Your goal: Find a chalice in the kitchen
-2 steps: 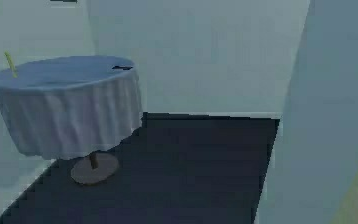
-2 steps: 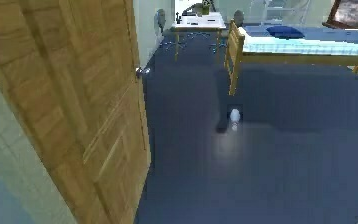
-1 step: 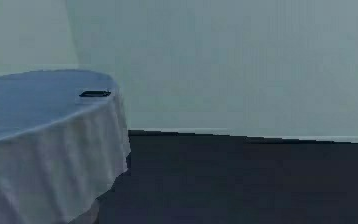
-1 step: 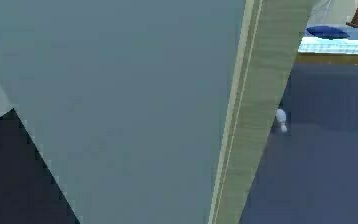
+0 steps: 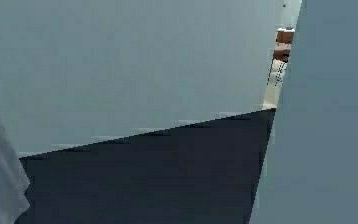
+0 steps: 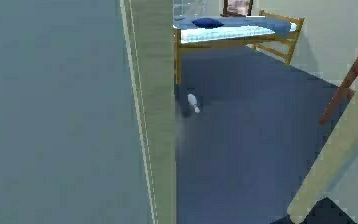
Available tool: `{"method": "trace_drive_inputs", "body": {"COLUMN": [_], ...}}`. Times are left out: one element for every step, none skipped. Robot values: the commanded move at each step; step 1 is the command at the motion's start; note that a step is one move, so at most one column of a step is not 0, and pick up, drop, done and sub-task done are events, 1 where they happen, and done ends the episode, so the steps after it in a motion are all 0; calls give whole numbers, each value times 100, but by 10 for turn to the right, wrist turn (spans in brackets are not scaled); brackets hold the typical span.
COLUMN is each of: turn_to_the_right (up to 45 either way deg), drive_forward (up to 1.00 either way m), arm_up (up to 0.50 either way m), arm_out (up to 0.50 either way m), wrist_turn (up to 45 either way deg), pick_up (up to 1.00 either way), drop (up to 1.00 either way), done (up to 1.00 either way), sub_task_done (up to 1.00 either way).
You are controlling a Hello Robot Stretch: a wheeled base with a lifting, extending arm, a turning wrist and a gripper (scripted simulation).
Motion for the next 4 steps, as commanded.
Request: {"method": "trace_drive_inputs", "body": {"turn_to_the_right": [0,450,0,30], "drive_forward": [85,0,100,0], "arm_up": [0,0,0,0], "arm_out": [0,0,0,0], "wrist_turn": [0,0,0,0], "pick_up": [0,0,0,0], "drop": [0,0,0,0], "done": [0,0,0,0], "sub_task_done": [0,0,0,0]}}
